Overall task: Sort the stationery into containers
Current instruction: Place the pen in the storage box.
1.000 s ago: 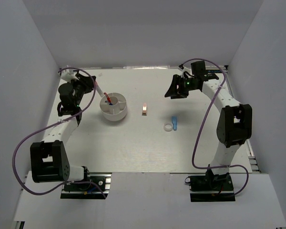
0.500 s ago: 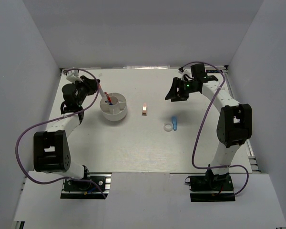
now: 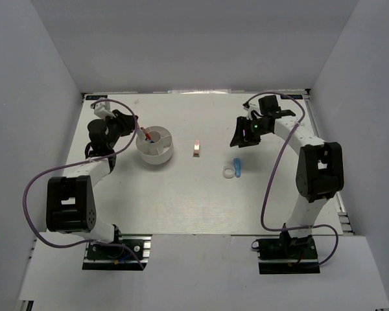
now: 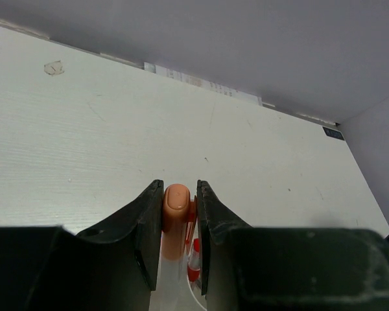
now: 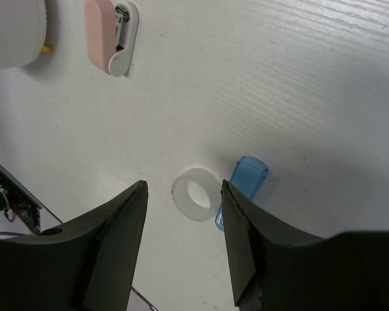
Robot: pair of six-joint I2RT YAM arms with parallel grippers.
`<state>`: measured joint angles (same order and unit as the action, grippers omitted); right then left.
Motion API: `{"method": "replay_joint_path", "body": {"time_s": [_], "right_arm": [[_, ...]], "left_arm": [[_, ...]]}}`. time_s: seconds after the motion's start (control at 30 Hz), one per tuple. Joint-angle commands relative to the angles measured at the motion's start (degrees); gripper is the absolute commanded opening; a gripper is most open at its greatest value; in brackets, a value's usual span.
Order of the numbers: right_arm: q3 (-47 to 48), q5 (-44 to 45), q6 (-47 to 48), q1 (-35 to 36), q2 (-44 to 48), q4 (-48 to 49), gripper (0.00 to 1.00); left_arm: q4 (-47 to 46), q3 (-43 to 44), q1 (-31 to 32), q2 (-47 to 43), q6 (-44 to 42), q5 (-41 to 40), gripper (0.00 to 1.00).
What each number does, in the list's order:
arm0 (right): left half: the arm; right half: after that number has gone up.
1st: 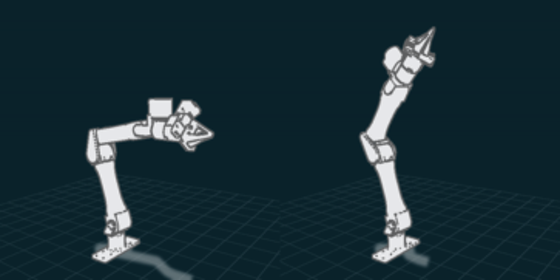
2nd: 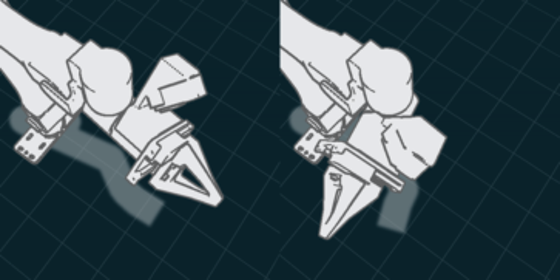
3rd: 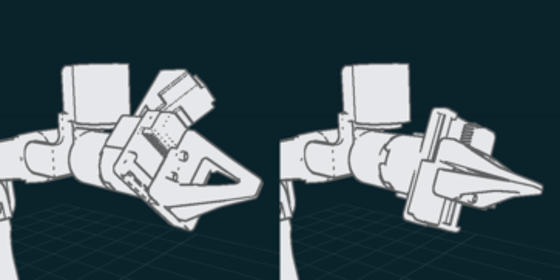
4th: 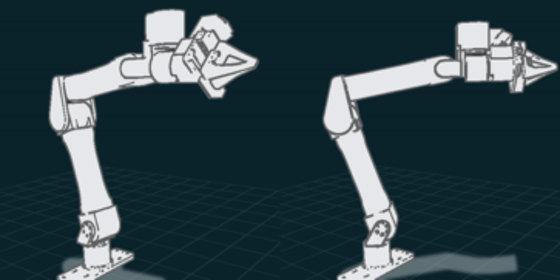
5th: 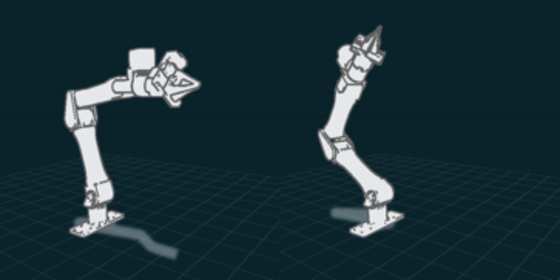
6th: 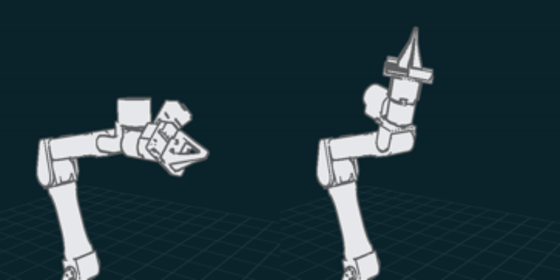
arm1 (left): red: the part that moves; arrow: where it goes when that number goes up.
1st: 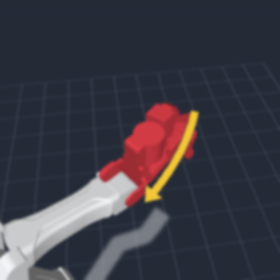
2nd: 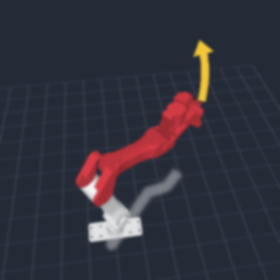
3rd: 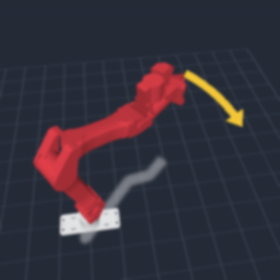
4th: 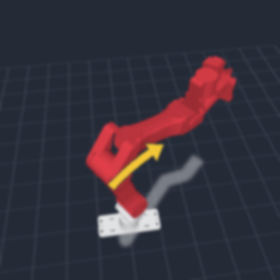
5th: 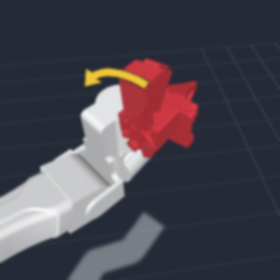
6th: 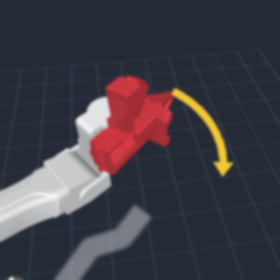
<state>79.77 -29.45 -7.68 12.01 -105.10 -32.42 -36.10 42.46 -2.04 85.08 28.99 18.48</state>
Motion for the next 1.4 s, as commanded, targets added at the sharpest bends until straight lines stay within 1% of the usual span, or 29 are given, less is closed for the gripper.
{"method": "replay_joint_path", "body": {"time_s": [0.0,0.07,0.1,0.17,0.27,0.37,0.5,0.67,0.8,1.0,1.1,1.17,1.23,1.33,1.37], "right_arm": [[-0.7,2.7,3.0,-0.3,4.4,0.7,0.55],[-1.0,3.0,3.5,-0.3,4.7,0.5,0.55],[-1.3,3.3,3.6,-0.2,5.0,0.5,0.55],[-1.6,3.7,3.6,-0.1,5.3,0.7,0.55],[-2.0,3.1,3.7,-0.2,5.5,0.5,0.54],[-2.2,2.7,3.6,-0.1,5.6,0.6,0.55],[-1.9,2.3,3.2,-0.1,5.2,0.9,0.55],[-1.5,2.2,3.3,0.7,5.0,0.8,0.55],[-1.8,2.1,3.6,-0.2,5.0,0.5,0.55],[-1.6,1.2,3.0,-0.1,4.6,0.7,0.55],[-1.6,1.2,3.0,0.0,4.8,0.9,0.55],[-1.7,1.2,3.0,-0.2,4.8,0.7,0.58],[-1.6,1.2,3.2,-0.1,5.0,0.6,0.58],[-1.8,1.2,3.2,0.0,5.2,0.6,0.58],[-1.9,1.2,3.2,0.0,5.1,0.6,0.58]], "left_arm": [[-1.0,-1.1,0.3,0.0,0.1,0.7,0.09],[-0.7,-1.3,0.3,-0.1,0.3,0.9,0.17],[-0.9,-1.6,0.3,-0.1,0.4,0.9,0.19],[-1.0,-1.7,0.3,-0.3,0.4,0.9,0.2],[-2.2,-1.2,0.3,-0.7,0.3,-0.6,0.11],[-2.4,1.1,-0.8,0.3,0.1,-1.8,0.05],[-3.6,1.4,-0.2,0.7,-2.4,-0.6,0.03],[-4.1,-1.1,0.4,0.3,-4.4,0.5,0.03],[-4.6,-2.9,0.4,-0.5,-6.4,-0.1,0.02],[-5.5,-3.9,0.4,-1.6,-5.1,1.5,0.04],[-5.4,-2.6,0.4,-1.1,-4.1,1.6,0.04],[-5.5,-1.9,0.4,-0.5,-3.9,1.5,0.08],[-5.1,-1.7,0.4,-0.1,-3.8,1.7,0.16],[-4.5,-1.5,0.4,0.3,-3.8,1.8,0.22],[-4.5,-1.4,0.4,0.3,-3.8,1.6,0.26]]}}
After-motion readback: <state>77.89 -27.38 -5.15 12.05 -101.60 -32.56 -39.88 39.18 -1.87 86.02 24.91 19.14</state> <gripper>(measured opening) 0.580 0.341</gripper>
